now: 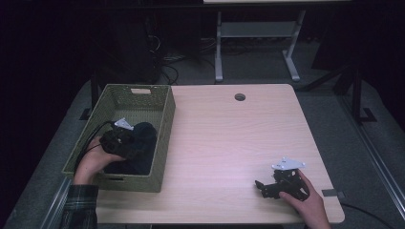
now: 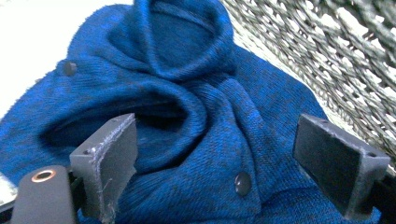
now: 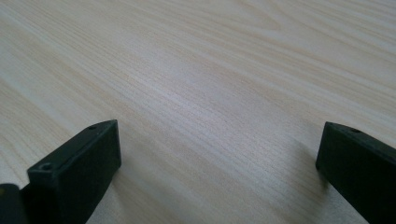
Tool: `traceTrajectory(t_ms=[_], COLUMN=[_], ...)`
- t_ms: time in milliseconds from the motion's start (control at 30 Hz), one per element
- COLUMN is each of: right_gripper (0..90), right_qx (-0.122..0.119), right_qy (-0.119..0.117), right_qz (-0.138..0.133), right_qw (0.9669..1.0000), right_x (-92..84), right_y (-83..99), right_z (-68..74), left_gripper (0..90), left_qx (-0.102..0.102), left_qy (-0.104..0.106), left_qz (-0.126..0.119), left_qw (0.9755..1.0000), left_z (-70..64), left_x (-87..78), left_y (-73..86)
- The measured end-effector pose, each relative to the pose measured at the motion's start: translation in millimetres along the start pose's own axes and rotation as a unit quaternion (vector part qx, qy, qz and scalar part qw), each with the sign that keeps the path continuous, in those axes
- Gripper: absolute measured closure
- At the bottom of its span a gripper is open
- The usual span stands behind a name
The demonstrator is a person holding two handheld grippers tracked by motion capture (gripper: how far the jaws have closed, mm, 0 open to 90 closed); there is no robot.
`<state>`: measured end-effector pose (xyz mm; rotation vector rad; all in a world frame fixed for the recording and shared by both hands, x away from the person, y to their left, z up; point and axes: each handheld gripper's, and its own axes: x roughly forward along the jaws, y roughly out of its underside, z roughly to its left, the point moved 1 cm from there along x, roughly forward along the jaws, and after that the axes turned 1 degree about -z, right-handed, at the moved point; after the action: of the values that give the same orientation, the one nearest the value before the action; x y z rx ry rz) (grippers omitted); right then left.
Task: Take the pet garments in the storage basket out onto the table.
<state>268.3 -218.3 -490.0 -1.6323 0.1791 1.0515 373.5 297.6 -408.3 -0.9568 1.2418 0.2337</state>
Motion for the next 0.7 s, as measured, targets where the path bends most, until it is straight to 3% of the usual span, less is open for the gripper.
traceTrajectory(t_ms=[600, 667, 700], right_gripper=[0.0, 0.0, 0.0], right_qx=[-0.001, -0.001, -0.001], right_qy=[0.0, 0.0, 0.0], right_qz=[0.0, 0.0, 0.0], right_qw=[1.0, 1.0, 1.0], right_x=[0.0, 0.0, 0.0], right_y=[0.0, 0.0, 0.1], right_z=[0.0, 0.0, 0.0], left_gripper=[13.9, 16.9, 24.1], left_qx=[0.007, 0.002, 0.005], left_qy=[0.017, 0.017, 0.027], left_qz=[0.065, 0.064, 0.072], left_qw=[0.9977, 0.9978, 0.9971], left_z=[1.2, 0.7, 1.2], left_x=[30.7, 31.4, 30.8], left_y=[6.8, 7.2, 7.0])
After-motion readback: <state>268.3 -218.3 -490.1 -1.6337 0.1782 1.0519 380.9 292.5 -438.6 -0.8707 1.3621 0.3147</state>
